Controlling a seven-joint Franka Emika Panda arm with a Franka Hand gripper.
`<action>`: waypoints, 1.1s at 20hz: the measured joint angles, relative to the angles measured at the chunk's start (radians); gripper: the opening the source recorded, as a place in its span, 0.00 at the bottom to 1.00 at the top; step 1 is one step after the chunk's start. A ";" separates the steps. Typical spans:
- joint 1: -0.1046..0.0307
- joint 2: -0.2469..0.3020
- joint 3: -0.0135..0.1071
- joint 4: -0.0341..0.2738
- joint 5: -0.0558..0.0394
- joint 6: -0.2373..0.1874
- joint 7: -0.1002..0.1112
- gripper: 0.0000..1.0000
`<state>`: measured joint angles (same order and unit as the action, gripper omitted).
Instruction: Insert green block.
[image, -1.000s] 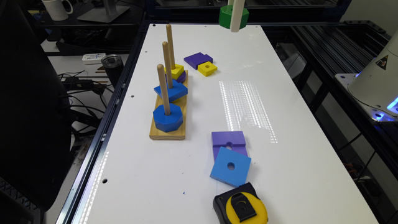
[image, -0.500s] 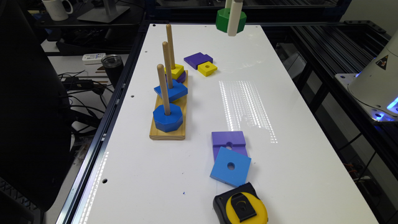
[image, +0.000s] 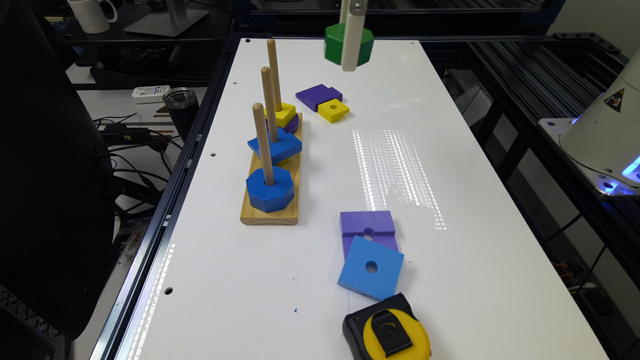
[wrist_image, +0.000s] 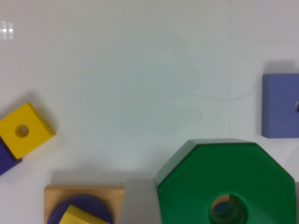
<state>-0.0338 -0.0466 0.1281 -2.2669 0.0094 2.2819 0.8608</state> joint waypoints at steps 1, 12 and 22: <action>0.000 0.009 0.004 0.009 0.0000 0.000 0.004 0.00; 0.001 0.123 0.059 0.136 -0.0047 -0.002 0.061 0.00; 0.003 0.205 0.093 0.231 -0.0198 -0.005 0.102 0.00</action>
<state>-0.0309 0.1588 0.2212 -2.0358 -0.0104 2.2768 0.9633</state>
